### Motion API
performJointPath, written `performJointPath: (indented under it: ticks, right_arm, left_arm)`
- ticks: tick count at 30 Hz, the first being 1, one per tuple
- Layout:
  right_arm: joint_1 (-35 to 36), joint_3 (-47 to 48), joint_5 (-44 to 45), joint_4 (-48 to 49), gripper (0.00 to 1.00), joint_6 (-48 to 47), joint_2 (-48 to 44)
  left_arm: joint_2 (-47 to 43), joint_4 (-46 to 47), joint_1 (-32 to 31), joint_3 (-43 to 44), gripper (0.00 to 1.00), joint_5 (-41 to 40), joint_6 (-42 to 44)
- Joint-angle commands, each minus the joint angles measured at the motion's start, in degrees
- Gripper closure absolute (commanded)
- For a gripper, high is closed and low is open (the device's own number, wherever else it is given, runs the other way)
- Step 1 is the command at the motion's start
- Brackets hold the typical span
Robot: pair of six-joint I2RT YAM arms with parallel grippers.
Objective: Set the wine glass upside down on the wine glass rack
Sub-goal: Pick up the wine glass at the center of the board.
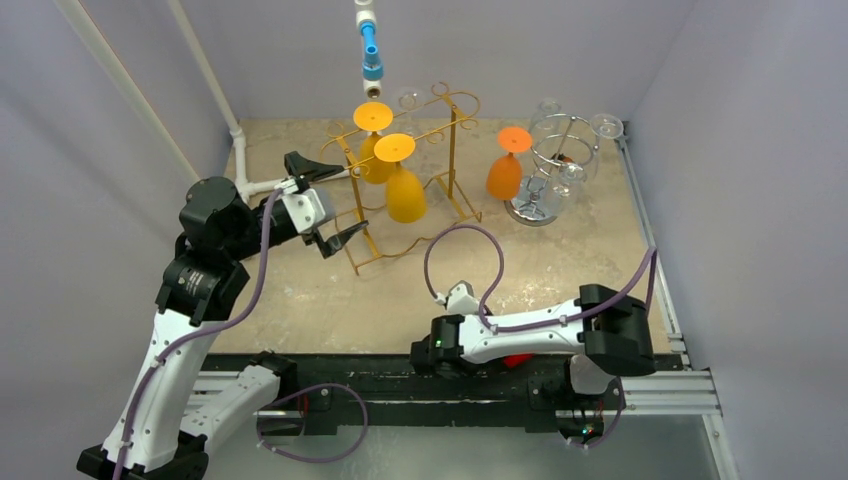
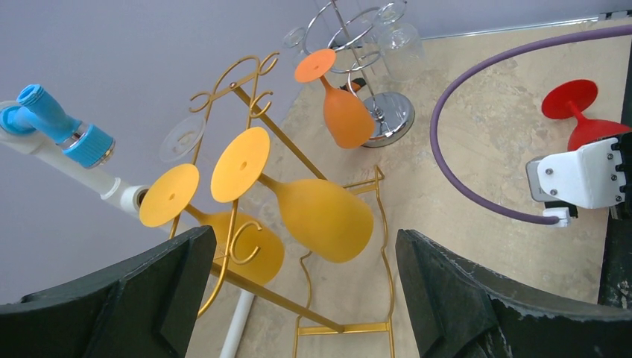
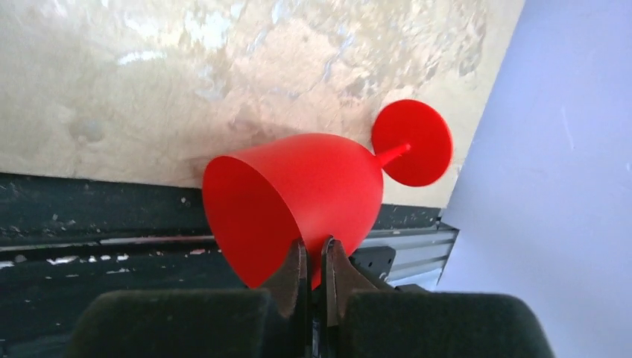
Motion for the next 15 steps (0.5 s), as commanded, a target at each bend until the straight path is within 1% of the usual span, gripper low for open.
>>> performJointPath:
  ticks: [1, 6, 7, 9, 10, 12, 15]
  right_arm:
    - [0.0, 7.2, 8.3, 3.8, 1.0, 3.3, -4.3]
    - [0.0, 15.9, 12.9, 4.5, 1.0, 1.6, -15.8]
    - [0.0, 16.8, 13.1, 6.3, 1.0, -0.3, -18.1]
    - [0.0, 18.1, 13.4, 11.8, 1.0, -7.7, -22.2]
    - [0.0, 19.0, 12.4, 13.7, 1.0, -10.8, -23.8]
    - [0.0, 21.4, 9.9, 15.3, 1.0, -13.6, -27.0]
    - [0.0, 24.0, 6.9, 21.4, 1.0, -21.5, -32.0]
  left_arm:
    - [-0.4, 1.1, -0.1, 2.1, 0.0, 0.1, -0.6]
    - [-0.3, 2.0, -0.1, 2.3, 0.0, 0.4, -2.2]
    - [-0.3, 2.0, -0.1, 2.4, 0.0, 0.4, -2.6]
    - [-0.4, 1.7, -0.1, 2.9, 0.0, 0.6, -3.1]
    - [-0.5, 1.2, -0.1, 3.2, 0.0, 0.6, -3.1]
    - [-0.8, 0.1, -0.1, 4.0, 0.0, 0.7, -3.0]
    - [-1.3, -2.4, -0.1, 5.4, 0.0, 1.1, -2.7]
